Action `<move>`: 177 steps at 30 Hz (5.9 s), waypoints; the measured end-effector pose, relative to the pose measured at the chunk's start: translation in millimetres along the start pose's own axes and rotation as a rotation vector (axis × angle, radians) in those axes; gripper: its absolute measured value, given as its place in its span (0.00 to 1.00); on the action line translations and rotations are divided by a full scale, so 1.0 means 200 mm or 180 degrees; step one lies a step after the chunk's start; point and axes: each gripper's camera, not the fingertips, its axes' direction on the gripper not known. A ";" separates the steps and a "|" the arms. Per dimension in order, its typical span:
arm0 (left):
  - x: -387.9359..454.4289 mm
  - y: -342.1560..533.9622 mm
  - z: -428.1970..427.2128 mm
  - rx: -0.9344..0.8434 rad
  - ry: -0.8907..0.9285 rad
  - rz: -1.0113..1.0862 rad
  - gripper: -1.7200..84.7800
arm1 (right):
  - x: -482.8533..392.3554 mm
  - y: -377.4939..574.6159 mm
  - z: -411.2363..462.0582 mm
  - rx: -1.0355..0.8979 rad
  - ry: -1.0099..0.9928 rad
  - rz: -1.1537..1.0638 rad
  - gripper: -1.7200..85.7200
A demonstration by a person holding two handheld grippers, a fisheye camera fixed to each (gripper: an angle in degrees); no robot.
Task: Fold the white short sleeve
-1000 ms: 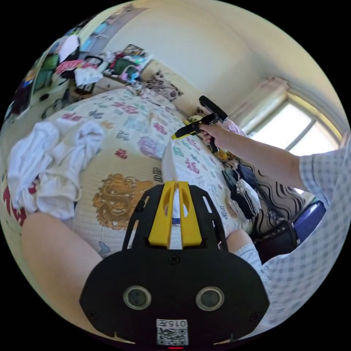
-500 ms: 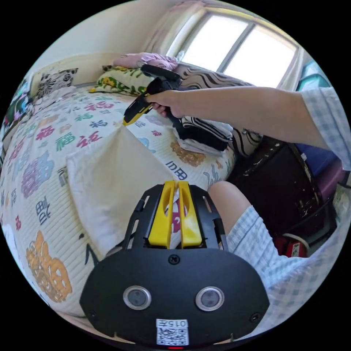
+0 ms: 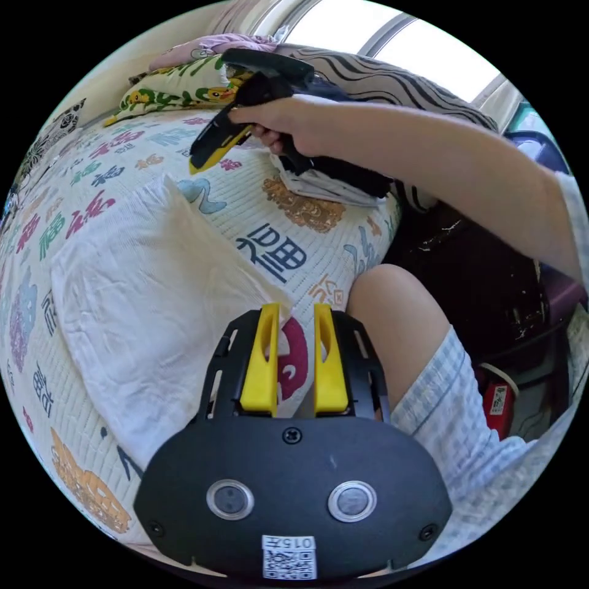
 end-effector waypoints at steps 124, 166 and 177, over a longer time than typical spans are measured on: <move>-2.30 0.85 0.02 0.0574 0.2355 -0.0730 0.09 | 1.19 1.97 -1.02 0.0781 -0.2538 0.0169 0.03; -2.12 0.53 -1.10 0.0723 0.0707 -0.1051 0.11 | -0.02 1.87 -1.01 0.0674 -0.0784 -0.0115 0.03; -2.30 2.12 -2.28 0.1674 -0.1208 -0.3279 0.15 | -1.63 1.55 0.16 -0.0283 -0.1549 -0.1208 0.01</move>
